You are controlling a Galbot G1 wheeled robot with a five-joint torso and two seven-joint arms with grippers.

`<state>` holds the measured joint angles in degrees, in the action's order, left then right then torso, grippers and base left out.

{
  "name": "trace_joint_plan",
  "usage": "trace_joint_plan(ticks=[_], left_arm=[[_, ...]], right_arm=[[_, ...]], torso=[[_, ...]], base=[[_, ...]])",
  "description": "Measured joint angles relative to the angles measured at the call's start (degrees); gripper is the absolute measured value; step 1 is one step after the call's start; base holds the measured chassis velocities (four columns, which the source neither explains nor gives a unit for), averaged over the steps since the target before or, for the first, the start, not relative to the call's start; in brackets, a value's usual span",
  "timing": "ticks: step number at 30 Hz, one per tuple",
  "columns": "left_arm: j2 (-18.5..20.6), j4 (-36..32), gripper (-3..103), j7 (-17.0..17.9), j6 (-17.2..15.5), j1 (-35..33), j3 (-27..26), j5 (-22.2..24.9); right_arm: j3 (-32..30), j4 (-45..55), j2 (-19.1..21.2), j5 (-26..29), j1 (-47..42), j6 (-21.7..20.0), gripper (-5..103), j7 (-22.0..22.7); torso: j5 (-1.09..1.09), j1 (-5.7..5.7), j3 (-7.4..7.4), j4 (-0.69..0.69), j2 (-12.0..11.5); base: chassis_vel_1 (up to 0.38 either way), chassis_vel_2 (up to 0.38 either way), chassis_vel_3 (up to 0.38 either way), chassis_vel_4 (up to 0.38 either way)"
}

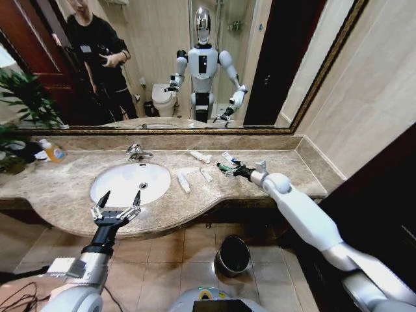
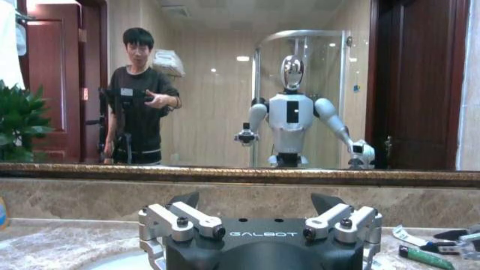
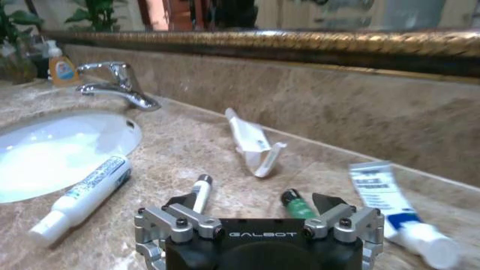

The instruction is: Pick up the trash from the sink and place it in the trash bin.

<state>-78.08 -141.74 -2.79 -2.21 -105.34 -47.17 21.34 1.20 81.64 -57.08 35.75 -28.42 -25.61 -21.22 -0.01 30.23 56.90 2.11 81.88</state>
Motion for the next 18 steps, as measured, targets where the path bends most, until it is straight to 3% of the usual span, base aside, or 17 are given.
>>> trace_joint_plan(ticks=[18], left_arm=[[0.00,0.00,100,0.00,0.00,0.00,0.00,0.00]], right_arm=[[4.43,-7.31,-4.07,-2.39,6.41,-2.05,100,5.44]], torso=[[0.01,0.00,0.00,0.00,0.00]], base=[[0.000,0.000,0.000,0.000]])
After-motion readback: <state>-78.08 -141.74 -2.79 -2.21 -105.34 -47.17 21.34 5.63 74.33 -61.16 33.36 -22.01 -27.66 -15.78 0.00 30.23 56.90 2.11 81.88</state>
